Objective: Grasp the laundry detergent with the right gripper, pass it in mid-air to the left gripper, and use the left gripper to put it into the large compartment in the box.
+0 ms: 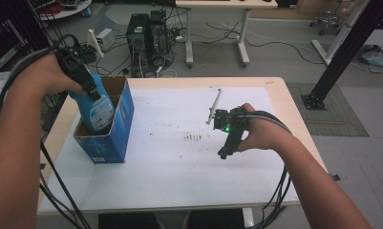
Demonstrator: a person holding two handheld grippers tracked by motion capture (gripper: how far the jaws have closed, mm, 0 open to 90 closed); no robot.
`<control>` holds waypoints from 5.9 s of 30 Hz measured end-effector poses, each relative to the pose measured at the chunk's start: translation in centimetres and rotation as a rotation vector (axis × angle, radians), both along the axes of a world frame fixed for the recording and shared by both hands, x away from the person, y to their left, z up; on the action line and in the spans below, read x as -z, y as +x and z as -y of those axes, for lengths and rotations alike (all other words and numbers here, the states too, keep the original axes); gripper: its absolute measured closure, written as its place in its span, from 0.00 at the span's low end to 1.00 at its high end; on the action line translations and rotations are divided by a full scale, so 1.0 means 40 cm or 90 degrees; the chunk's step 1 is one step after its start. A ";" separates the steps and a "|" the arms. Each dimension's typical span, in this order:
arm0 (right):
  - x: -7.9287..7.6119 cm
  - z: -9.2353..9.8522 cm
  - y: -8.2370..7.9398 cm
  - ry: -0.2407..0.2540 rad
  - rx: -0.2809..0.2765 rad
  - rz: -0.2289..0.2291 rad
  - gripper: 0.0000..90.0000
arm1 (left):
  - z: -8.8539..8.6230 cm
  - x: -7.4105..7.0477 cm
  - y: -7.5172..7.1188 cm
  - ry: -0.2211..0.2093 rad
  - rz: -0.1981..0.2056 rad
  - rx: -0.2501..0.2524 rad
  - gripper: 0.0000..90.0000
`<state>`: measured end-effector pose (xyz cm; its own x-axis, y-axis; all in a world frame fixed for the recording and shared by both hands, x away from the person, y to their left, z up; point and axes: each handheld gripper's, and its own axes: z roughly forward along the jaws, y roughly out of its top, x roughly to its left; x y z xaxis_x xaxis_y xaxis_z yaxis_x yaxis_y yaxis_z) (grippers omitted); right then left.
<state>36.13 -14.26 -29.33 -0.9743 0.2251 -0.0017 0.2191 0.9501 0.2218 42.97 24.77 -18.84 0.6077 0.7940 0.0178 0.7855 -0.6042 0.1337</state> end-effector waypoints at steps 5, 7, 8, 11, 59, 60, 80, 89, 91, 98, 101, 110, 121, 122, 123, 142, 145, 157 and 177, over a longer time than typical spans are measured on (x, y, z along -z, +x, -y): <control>0.006 -0.002 -0.002 -0.003 0.000 -0.002 0.15 | 0.000 0.070 0.009 0.007 -0.011 0.000 0.44; 0.008 -0.002 -0.002 -0.002 -0.001 -0.002 0.15 | 0.001 0.100 0.011 0.005 -0.017 -0.001 0.44; 0.009 -0.003 -0.004 -0.003 0.000 -0.003 0.15 | 0.001 0.112 0.012 0.008 -0.022 0.004 0.44; 0.014 -0.004 -0.005 -0.005 0.001 -0.006 0.15 | 0.004 0.147 0.012 0.007 -0.025 0.003 0.44; 0.036 -0.005 -0.002 -0.001 0.010 -0.015 0.15 | 0.001 0.276 0.005 0.025 -0.047 0.023 0.38; 0.036 -0.005 -0.002 -0.001 0.010 -0.015 0.15 | 0.001 0.276 0.005 0.025 -0.047 0.023 0.38; 0.029 -0.002 -0.008 0.003 0.009 -0.013 0.15 | -0.011 0.197 -0.015 0.034 -0.021 0.019 0.31; 0.013 0.002 -0.009 0.002 0.013 -0.013 0.15 | -0.010 0.134 -0.033 0.040 -0.005 0.027 0.27; 0.011 0.002 -0.008 0.004 0.009 -0.012 0.15 | -0.008 0.119 -0.037 0.041 0.001 0.032 0.27; -0.004 0.006 -0.008 0.001 0.011 -0.010 0.15 | 0.003 0.068 -0.054 0.043 0.015 0.047 0.23; -0.008 0.007 -0.007 0.003 0.008 -0.011 0.15 | 0.015 0.050 -0.062 0.051 0.017 0.071 0.22; -0.026 0.009 -0.006 -0.006 0.008 -0.010 0.15 | 0.063 0.007 -0.078 0.053 0.021 0.159 0.19; -0.044 -0.001 0.000 -0.016 -0.012 -0.015 0.15 | 0.160 0.015 -0.090 0.052 0.005 0.270 0.14; -0.045 -0.003 0.001 -0.017 -0.013 -0.014 0.15 | 0.171 0.018 -0.092 0.055 0.004 0.278 0.13; -0.047 -0.004 0.002 -0.020 -0.011 -0.014 0.15 | 0.181 0.021 -0.092 0.054 0.001 0.287 0.13; -0.027 -0.019 0.022 -0.057 -0.011 -0.028 0.15 | 0.319 0.136 -0.083 0.025 -0.048 0.415 0.05; -0.023 -0.020 0.030 -0.064 -0.009 -0.032 0.15 | 0.333 0.154 -0.082 0.022 -0.055 0.428 0.05; -0.011 -0.020 0.055 -0.068 -0.008 -0.039 0.15 | 0.381 0.209 -0.086 0.022 -0.066 0.483 0.05; -0.016 -0.019 0.052 -0.074 -0.001 -0.029 0.15 | 0.385 0.213 -0.092 0.022 -0.065 0.491 0.05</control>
<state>38.21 -13.51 -28.71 -0.9745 0.2238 0.0160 0.2242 0.9694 0.0995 39.30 9.37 -27.37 0.9881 0.1455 -0.0505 0.1482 -0.9874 0.0547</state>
